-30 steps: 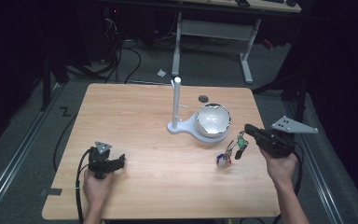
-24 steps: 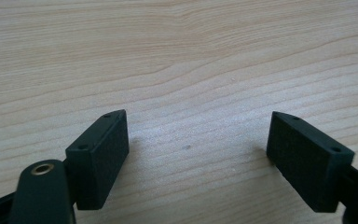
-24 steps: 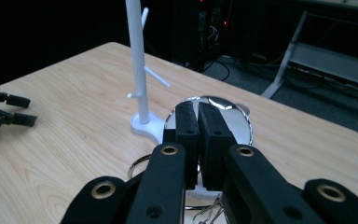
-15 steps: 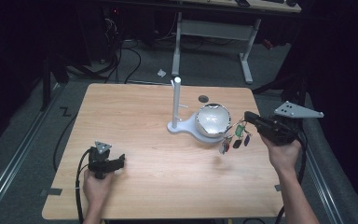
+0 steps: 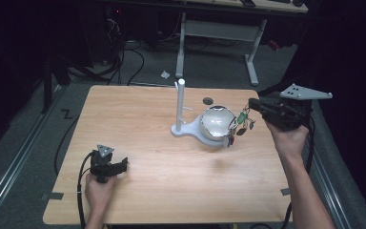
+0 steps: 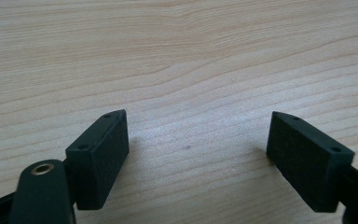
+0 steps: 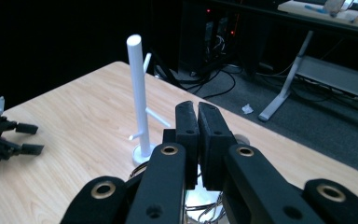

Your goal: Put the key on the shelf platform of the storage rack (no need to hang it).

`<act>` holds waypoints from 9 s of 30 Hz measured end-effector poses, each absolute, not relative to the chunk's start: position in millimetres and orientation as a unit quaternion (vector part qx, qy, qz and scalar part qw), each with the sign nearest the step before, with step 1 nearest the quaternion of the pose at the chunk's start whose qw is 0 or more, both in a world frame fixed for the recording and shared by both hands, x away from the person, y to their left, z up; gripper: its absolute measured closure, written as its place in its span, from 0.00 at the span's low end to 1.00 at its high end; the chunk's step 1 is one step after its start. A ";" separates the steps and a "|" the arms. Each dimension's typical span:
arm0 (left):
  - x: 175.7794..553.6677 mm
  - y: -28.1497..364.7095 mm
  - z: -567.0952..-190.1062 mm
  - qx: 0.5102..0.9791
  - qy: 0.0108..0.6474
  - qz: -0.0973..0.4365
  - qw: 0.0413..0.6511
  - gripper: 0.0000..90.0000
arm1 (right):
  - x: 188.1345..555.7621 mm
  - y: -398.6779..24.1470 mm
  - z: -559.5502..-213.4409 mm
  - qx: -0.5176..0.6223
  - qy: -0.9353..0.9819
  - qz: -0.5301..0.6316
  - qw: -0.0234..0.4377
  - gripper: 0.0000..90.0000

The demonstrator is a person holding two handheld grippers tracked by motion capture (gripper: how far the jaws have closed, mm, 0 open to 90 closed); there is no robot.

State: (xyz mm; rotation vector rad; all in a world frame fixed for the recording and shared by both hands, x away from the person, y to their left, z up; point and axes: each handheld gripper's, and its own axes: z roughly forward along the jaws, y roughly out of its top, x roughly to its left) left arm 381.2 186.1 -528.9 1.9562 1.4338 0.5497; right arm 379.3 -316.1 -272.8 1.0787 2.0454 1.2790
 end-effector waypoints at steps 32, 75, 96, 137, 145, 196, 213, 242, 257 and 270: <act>381.2 186.8 -528.8 0.744 0.547 0.207 0.324 0.24 | 441.2 -287.8 -277.3 0.422 0.741 0.462 0.243 0.98; 381.2 186.4 -528.9 0.745 0.546 0.209 0.323 0.24 | 460.6 -262.8 -341.4 0.441 0.771 0.403 0.221 0.98; 381.1 186.3 -528.9 0.745 0.546 0.209 0.322 0.24 | 461.0 -272.4 -369.0 0.462 0.774 0.374 0.219 0.98; 381.1 185.9 -528.9 0.746 0.545 0.210 0.320 0.24 | 451.8 -286.6 -390.0 0.490 0.761 0.382 0.187 0.56; 381.2 186.0 -528.9 0.746 0.545 0.210 0.321 0.24 | 437.1 -299.6 -380.3 0.492 0.752 0.390 0.200 0.58; 381.1 185.7 -528.9 0.747 0.544 0.210 0.320 0.24 | 339.8 -357.3 -384.6 0.521 0.698 0.434 0.231 0.62; 381.0 185.5 -528.9 0.746 0.544 0.211 0.320 0.24 | 324.5 -355.9 -406.8 0.528 0.688 0.449 0.215 0.60; 381.0 185.7 -528.8 0.747 0.543 0.211 0.319 0.24 | 333.0 -330.8 -442.7 0.535 0.705 0.426 0.189 0.61; 381.0 185.5 -528.9 0.747 0.544 0.211 0.320 0.24 | 332.9 -329.7 -462.1 0.546 0.703 0.420 0.179 0.61; 381.0 185.5 -528.9 0.747 0.544 0.211 0.320 0.24 | 334.5 -323.9 -478.4 0.548 0.710 0.408 0.170 0.61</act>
